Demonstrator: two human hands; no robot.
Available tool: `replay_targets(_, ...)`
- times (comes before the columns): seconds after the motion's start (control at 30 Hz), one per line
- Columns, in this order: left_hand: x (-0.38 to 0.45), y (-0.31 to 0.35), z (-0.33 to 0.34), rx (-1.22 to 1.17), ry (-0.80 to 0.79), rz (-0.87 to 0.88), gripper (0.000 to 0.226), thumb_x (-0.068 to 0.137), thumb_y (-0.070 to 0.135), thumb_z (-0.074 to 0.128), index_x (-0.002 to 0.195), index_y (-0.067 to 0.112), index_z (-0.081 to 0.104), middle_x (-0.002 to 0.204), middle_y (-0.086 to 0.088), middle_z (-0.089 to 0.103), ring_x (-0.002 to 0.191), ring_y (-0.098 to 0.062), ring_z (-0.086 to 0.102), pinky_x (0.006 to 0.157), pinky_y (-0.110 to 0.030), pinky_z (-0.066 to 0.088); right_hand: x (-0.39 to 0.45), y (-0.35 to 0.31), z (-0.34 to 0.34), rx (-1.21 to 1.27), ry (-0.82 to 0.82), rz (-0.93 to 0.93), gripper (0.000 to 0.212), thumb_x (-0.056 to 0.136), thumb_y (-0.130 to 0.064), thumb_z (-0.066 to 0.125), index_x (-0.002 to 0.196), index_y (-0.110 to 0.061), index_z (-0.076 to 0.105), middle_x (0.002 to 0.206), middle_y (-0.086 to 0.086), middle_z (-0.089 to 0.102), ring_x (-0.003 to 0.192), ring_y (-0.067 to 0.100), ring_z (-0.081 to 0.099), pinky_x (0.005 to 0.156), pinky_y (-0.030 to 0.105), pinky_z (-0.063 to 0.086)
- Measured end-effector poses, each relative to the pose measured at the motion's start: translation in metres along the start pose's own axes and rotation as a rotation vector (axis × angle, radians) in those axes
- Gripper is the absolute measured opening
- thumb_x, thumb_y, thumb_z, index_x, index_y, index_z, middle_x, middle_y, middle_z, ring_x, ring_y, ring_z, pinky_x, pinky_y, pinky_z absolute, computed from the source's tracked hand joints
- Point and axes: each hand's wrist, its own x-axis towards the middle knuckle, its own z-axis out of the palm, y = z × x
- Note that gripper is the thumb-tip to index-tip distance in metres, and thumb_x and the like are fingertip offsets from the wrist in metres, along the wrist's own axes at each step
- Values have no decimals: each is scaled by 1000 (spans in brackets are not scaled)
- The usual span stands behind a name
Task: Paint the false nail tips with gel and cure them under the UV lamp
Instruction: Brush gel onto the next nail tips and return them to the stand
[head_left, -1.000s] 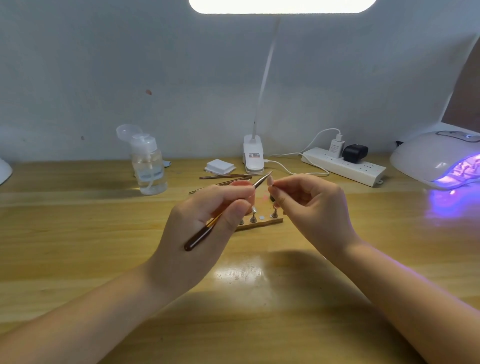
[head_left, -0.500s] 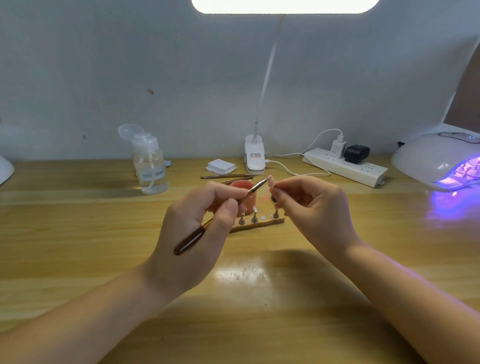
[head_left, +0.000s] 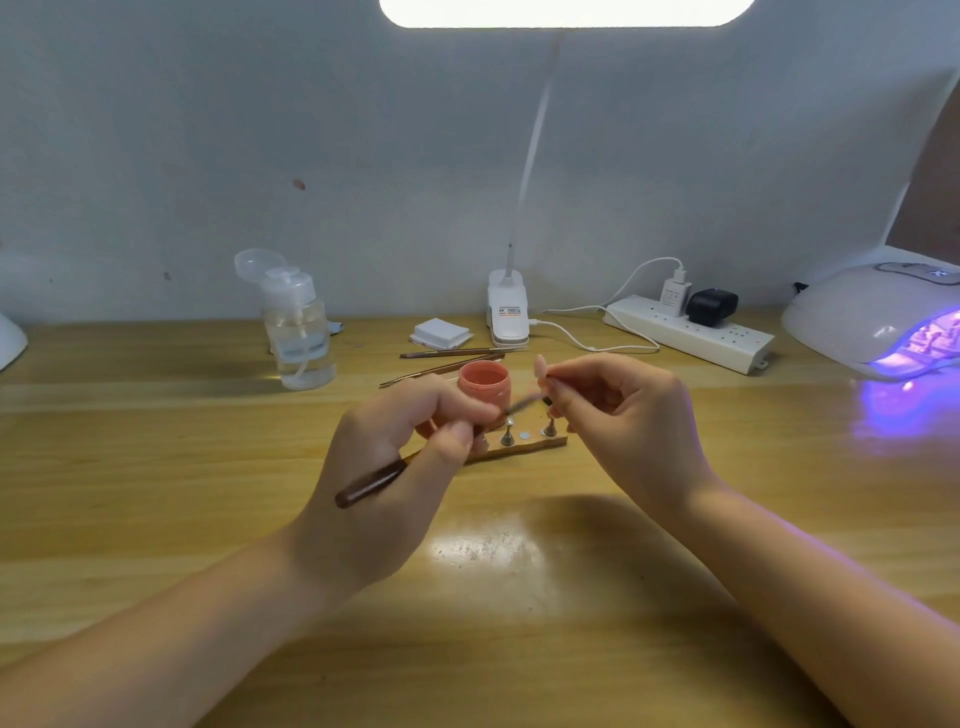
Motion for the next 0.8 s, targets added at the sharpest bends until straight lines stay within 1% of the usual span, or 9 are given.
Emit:
replay_targets(0.13,4,0,-4,35,56,-24,21,85,27,52,85,18,71,73,5,69,67,-4,62,61,-8,42,-3,6,3,12,9,48,11,85,-8,72,95,-9,75,76,3,73,69,16,69,67,37,58)
replay_targets(0.23,21,-4,-12,69,170,-157,13,87,23,63,78,19,72,69,-1,69,56,-1,54,51,-9,38,-7,11,7,-23,5,72,11,84,-8,73,94,-8,76,79,3,73,71,19,70,70,43,57)
replay_targets(0.37,52,-16,-25,204,233,-315,19,87,21,69,68,19,69,60,9,68,49,4,53,46,-6,34,-10,14,10,-74,15,59,10,83,-7,73,92,-8,76,80,0,73,71,15,69,70,39,56)
replay_targets(0.5,86,-19,-25,440,157,-330,19,86,23,66,70,16,70,62,8,68,56,8,57,46,-5,35,-12,14,11,-97,14,26,10,83,-6,73,92,-8,76,79,-1,72,70,9,67,70,31,56)
replay_targets(0.53,95,-19,-23,489,115,-336,19,86,23,64,71,14,71,65,5,69,62,4,60,49,-10,39,-12,14,12,-99,13,17,10,83,-6,73,92,-8,76,79,-1,73,70,9,67,70,30,57)
replay_targets(0.6,109,-22,-16,565,11,-383,21,86,22,62,76,7,73,73,-6,71,76,-14,66,61,-31,52,-12,15,13,-103,14,-2,10,83,-6,74,93,-8,76,80,-1,73,71,10,68,70,30,57)
replay_targets(0.67,117,-26,-9,596,-69,-451,22,84,19,60,83,0,72,86,-18,70,83,-29,66,71,-42,54,-12,15,13,-108,19,-19,11,82,-6,74,93,-8,76,81,-1,73,72,10,68,70,28,57)
replay_targets(0.73,120,-31,-2,604,-118,-487,24,84,17,60,87,-4,71,96,-24,69,77,-29,62,66,-40,48,-12,15,13,-113,29,-31,11,82,-5,74,92,-9,76,81,-1,73,73,10,68,70,27,57)
replay_targets(0.8,122,-35,2,613,-163,-516,24,85,19,61,88,-4,71,99,-22,70,78,-25,59,66,-36,42,-12,15,14,-111,35,-33,11,81,-5,74,92,-9,76,81,-1,73,72,10,68,69,28,57)
